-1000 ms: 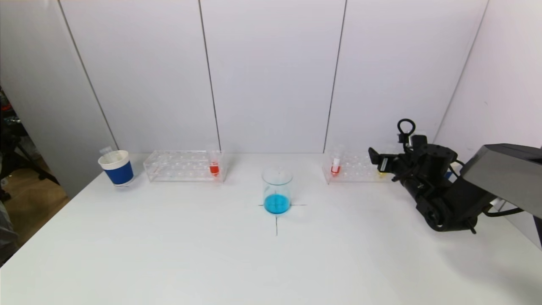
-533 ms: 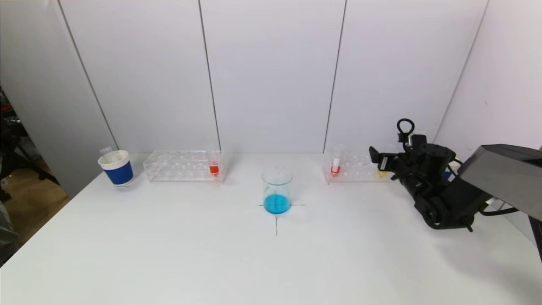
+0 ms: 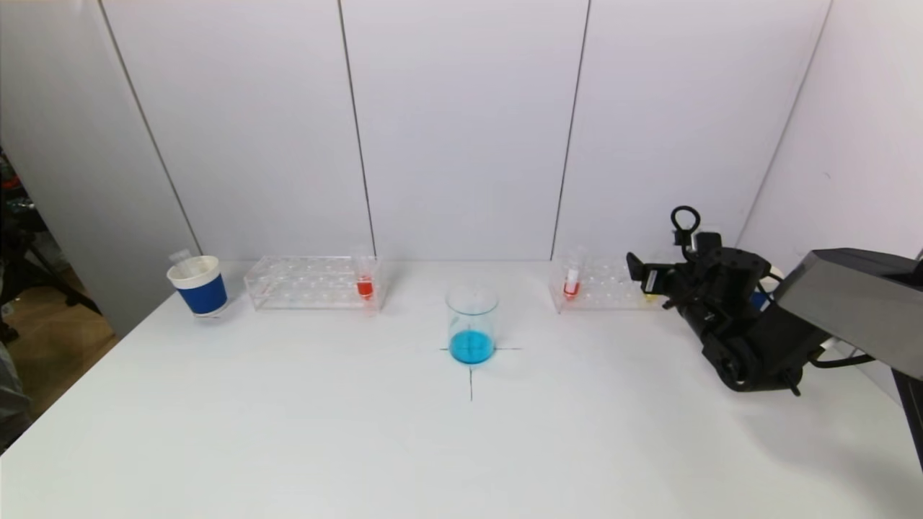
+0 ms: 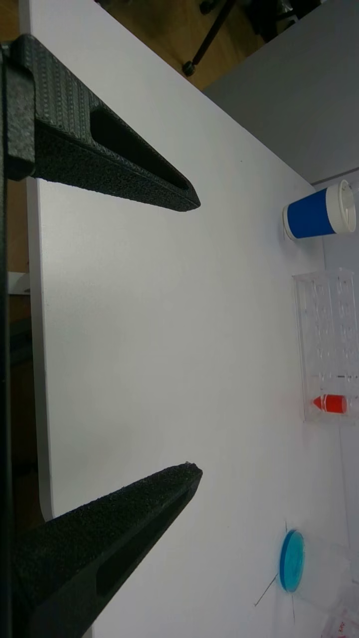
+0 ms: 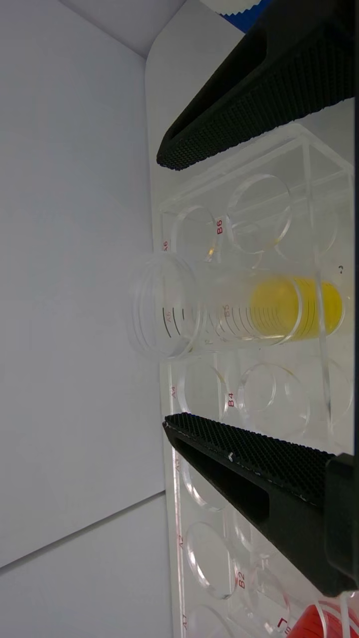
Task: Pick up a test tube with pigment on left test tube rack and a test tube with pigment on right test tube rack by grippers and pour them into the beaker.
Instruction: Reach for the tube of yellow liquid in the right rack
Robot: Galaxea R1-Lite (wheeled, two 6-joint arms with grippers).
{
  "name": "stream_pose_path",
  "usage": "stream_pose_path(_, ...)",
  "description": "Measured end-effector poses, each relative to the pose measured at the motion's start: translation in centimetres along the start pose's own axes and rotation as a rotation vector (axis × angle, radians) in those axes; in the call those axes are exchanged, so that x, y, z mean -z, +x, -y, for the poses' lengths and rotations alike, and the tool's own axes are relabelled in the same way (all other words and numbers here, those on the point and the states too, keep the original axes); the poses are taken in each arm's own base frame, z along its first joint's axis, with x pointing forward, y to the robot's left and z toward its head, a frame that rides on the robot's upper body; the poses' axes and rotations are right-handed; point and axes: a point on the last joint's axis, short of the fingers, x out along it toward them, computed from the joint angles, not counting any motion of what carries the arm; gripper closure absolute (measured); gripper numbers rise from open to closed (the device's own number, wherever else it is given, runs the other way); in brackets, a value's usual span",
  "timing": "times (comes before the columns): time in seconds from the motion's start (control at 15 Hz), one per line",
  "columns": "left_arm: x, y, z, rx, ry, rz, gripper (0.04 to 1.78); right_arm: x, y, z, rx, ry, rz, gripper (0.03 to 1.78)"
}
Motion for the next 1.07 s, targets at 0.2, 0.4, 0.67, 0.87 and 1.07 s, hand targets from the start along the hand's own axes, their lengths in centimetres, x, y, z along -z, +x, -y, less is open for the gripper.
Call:
stream_pose_path(0.2,0.00,0.00,0.00,0.000,0.000,0.000,0.06,0.15,0.03,-0.10,0.000,0.000,-0.002,0.04)
stream_pose_path(0.4,0.00,0.00,0.00,0.000,0.000,0.000,0.06,0.28,0.06,-0.13,-0.001,-0.001,-0.005,0.04)
stream_pose_path(0.67,0.00,0.00,0.00,0.000,0.000,0.000,0.06,0.25,0.13,-0.16,-0.001,-0.001,-0.003,0.04)
stream_pose_path(0.87,0.00,0.00,0.00,0.000,0.000,0.000,0.06,0.22,0.19,-0.19,-0.002,-0.001,0.000,0.04)
stream_pose_path(1.07,0.00,0.00,0.00,0.000,0.000,0.000,0.06,0.19,0.23,-0.24,-0.003,-0.003,0.002,0.04)
